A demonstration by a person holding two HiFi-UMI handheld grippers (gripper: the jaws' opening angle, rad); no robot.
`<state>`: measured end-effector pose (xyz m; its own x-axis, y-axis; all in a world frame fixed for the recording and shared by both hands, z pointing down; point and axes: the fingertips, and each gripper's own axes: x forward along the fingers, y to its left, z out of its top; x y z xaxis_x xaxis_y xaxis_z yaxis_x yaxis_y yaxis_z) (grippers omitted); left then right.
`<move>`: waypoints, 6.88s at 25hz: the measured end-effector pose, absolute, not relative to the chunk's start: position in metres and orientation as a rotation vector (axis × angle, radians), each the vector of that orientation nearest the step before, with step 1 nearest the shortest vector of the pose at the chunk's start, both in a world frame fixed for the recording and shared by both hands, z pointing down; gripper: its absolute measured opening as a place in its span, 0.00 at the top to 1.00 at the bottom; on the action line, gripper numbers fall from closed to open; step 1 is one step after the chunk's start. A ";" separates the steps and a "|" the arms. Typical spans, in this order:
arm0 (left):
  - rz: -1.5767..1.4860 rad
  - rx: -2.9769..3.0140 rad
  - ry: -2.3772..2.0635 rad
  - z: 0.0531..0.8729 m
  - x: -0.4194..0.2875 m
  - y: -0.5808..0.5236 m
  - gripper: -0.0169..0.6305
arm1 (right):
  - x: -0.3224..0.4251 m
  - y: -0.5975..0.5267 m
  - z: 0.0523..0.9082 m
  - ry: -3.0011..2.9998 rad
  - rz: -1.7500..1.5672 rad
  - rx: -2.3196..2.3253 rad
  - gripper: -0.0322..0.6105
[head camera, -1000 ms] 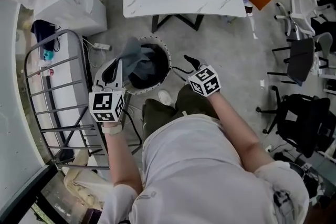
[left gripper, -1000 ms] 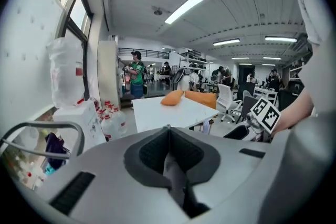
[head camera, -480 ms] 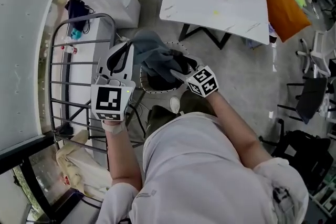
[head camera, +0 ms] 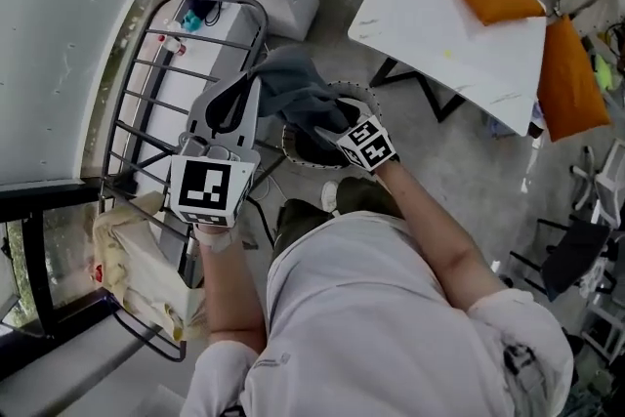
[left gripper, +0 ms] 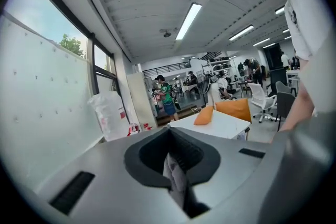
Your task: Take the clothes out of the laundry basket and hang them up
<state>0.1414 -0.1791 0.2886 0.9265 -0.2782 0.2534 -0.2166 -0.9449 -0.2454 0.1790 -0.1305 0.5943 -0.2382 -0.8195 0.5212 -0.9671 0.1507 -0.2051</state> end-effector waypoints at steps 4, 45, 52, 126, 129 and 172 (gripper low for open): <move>-0.416 -2.872 0.506 0.278 0.117 -0.180 0.97 | 0.156 -0.144 0.604 -2.160 0.713 1.591 0.47; -0.221 -2.256 2.029 0.303 -0.244 -0.069 0.97 | 0.059 -0.171 0.298 -2.341 -0.600 1.560 0.92; -0.255 -2.176 2.008 0.298 -0.287 -0.095 0.97 | 0.012 -0.195 0.285 -2.267 -0.708 1.559 0.92; -0.965 -2.299 2.341 0.513 -0.472 -0.530 0.82 | -0.187 -0.661 0.514 -2.215 0.099 0.744 0.53; -0.991 -2.320 2.356 0.519 -0.476 -0.516 0.74 | -0.177 -0.652 0.509 -2.235 0.135 0.792 0.53; -0.066 -2.307 2.132 0.349 -0.442 -0.134 0.86 | -0.300 -0.206 0.373 -2.965 0.000 0.587 0.83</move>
